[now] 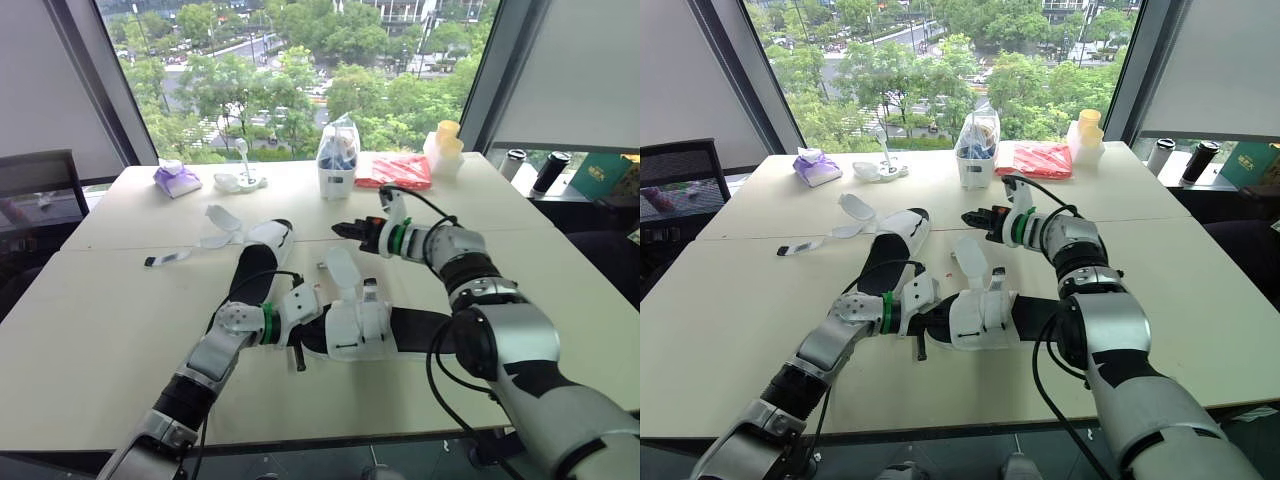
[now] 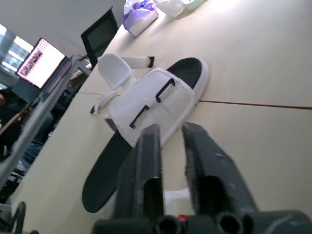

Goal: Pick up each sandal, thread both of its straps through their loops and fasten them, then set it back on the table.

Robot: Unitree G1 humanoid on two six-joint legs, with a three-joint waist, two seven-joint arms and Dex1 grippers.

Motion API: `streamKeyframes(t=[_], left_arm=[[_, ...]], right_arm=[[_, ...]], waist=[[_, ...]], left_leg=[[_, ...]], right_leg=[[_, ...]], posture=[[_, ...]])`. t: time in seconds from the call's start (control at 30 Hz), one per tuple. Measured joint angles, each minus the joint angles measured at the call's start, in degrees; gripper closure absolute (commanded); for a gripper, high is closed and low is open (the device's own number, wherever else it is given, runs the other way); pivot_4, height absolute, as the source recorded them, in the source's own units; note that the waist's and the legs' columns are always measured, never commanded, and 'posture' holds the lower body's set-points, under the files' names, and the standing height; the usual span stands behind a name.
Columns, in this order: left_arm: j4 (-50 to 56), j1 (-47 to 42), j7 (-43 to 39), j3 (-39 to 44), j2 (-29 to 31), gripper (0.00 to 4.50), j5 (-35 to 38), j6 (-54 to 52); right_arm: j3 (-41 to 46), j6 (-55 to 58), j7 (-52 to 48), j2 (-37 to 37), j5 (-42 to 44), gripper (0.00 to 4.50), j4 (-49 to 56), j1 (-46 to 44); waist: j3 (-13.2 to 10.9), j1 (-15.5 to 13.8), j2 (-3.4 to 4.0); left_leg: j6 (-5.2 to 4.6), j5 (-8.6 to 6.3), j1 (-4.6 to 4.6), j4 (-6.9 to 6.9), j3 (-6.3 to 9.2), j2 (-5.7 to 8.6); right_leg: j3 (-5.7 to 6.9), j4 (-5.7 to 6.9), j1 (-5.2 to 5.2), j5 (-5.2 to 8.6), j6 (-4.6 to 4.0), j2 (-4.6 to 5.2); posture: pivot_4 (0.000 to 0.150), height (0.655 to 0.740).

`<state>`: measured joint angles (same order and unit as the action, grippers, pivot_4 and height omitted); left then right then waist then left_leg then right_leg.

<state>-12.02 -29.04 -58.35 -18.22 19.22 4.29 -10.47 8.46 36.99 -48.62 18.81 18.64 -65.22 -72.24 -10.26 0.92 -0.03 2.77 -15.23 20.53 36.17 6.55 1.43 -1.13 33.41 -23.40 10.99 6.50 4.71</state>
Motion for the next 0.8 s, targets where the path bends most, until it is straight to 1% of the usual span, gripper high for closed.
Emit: streamKeyframes(t=[0.07,0.1,0.23,0.47,0.67,0.8], left_arm=[[0.4,0.1,0.0,0.0,0.2,4.5,0.0,0.0],[0.5,0.1,0.0,0.0,0.3,4.5,0.0,0.0],[0.5,0.2,0.1,0.0,0.4,4.5,0.0,0.0],[0.2,0.1,0.1,0.0,0.2,4.5,0.0,0.0],[1.0,0.8,1.0,0.0,0.4,4.5,0.0,0.0],[2.0,1.4,1.2,0.2,0.7,4.5,0.0,-0.1]], right_arm=[[-2.3,0.2,-3.2,2.0,-2.0,1.59,0.7,0.0],[-3.9,0.5,-5.2,2.9,-3.0,1.17,1.4,0.0],[-8.2,3.2,-13.1,5.3,-5.7,1.17,3.2,0.0],[-8.9,7.3,-19.7,4.4,-6.1,1.17,2.0,0.3],[-9.9,6.9,-21.3,0.9,-7.1,1.17,-0.2,1.8],[-7.5,6.2,-19.7,-1.5,-6.7,1.17,-2.6,1.4]], waist=[[0.0,0.1,0.0],[0.0,0.2,0.02],[0.0,0.3,0.02],[0.0,0.2,0.02],[0.0,0.2,0.02],[0.0,0.4,0.02]], left_leg=[[0.0,0.0,-0.02,-0.02,0.0,0.0],[0.0,0.0,0.0,-0.02,0.0,0.0],[0.0,0.0,-0.02,-0.01,0.0,-0.01],[0.0,0.0,-0.01,0.0,0.0,0.0],[0.0,0.0,-0.02,0.0,0.0,0.0],[0.0,0.0,-0.05,-0.06,0.0,-0.02]], right_leg=[[0.0,0.01,-0.01,0.01,0.01,0.0],[0.0,0.01,-0.03,0.01,0.02,0.0],[0.0,0.04,-0.03,0.0,0.03,0.0],[0.0,0.05,-0.02,-0.04,0.09,0.0],[0.0,0.06,-0.03,-0.08,0.15,0.0],[0.0,0.09,-0.06,-0.21,-0.02,-0.01]], posture=[[0.15,0.74],[0.15,0.74],[0.15,0.74],[0.15,0.74],[0.15,0.74],[0.15,0.74]])
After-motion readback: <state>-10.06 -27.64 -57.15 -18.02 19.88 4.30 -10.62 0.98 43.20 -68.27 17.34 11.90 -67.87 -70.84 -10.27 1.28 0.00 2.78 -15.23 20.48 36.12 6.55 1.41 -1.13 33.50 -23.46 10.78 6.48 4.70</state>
